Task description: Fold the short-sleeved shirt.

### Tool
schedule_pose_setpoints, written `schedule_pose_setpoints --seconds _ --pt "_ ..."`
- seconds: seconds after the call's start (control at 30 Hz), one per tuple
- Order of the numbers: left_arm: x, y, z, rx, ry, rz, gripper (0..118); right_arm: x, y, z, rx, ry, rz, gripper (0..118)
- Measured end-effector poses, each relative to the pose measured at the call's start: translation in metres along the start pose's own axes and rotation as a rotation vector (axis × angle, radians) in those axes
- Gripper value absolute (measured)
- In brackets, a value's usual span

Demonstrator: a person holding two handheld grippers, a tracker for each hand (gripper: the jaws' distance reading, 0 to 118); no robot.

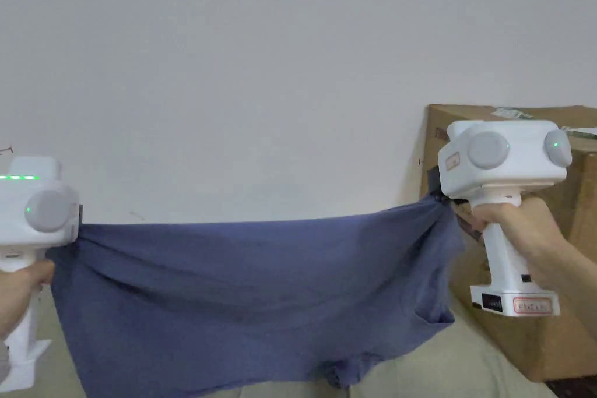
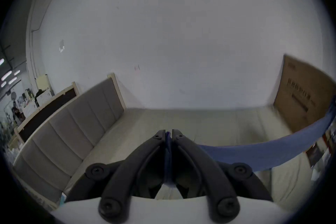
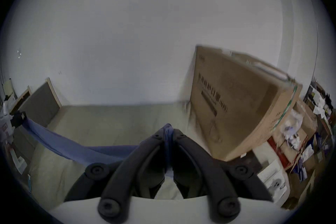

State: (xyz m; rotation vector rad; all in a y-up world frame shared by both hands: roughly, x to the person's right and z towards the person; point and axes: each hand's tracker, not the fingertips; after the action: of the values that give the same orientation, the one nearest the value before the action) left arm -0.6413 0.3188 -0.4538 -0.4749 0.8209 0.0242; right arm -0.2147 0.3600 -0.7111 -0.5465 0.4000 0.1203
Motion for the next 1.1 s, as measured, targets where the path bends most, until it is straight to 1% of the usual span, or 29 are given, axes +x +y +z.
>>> schedule_pose_setpoints --seconds 0.1,0.17,0.23,0.27,0.3,0.37,0.47,0.53,0.6,0.67,0.73,0.77,0.83,0.9,0.97,1.1 --pt "0.024 -0.061 -0.042 -0.103 0.015 -0.076 5 -0.002 -0.049 -0.052 -0.114 -0.005 -0.007 5" --pt "0.036 -0.102 -0.070 -0.195 0.014 -0.092 5 -0.004 -0.085 -0.085 -0.200 -0.022 -0.004 5" --pt "0.042 -0.141 -0.091 -0.286 -0.001 -0.048 5 -0.001 -0.121 -0.119 -0.297 -0.001 -0.017 5" --pt "0.042 -0.158 -0.098 -0.335 -0.013 -0.020 5 0.001 -0.139 -0.132 -0.319 0.012 -0.029 5" --pt "0.041 -0.174 -0.101 -0.372 -0.021 -0.003 5 0.001 -0.158 -0.142 -0.360 0.009 -0.022 5" --pt "0.040 -0.206 -0.107 -0.429 -0.027 -0.002 5 0.001 -0.195 -0.153 -0.418 -0.005 0.003 5" --pt "0.031 -0.233 -0.099 -0.454 -0.031 0.013 5 0.006 -0.230 -0.158 -0.459 -0.007 0.004 5" --pt "0.022 -0.242 -0.094 -0.481 -0.054 0.030 5 0.012 -0.250 -0.149 -0.458 0.006 -0.026 5" --pt "0.013 -0.246 -0.080 -0.482 -0.066 0.034 5 0.015 -0.264 -0.136 -0.471 0.013 -0.016 5" --pt "0.006 -0.249 -0.056 -0.456 -0.076 0.017 5 0.019 -0.278 -0.109 -0.463 0.016 -0.003 5" --pt "-0.001 -0.253 -0.032 -0.444 -0.109 -0.017 5 0.027 -0.291 -0.080 -0.432 0.045 -0.074 5" --pt "-0.005 -0.256 -0.019 -0.436 -0.111 -0.020 5 0.031 -0.298 -0.066 -0.436 0.059 -0.082 5" --pt "-0.014 -0.265 0.009 -0.434 -0.118 -0.020 5 0.036 -0.316 -0.031 -0.428 0.062 -0.072 5" --pt "-0.025 -0.278 0.041 -0.424 -0.123 -0.033 5 0.039 -0.337 0.004 -0.450 0.050 -0.020 5" --pt "-0.036 -0.295 0.072 -0.421 -0.124 -0.048 5 0.045 -0.360 0.041 -0.455 0.067 -0.005 5" --pt "-0.061 -0.333 0.135 -0.439 -0.129 -0.087 5 0.059 -0.411 0.113 -0.494 0.098 -0.054 5"
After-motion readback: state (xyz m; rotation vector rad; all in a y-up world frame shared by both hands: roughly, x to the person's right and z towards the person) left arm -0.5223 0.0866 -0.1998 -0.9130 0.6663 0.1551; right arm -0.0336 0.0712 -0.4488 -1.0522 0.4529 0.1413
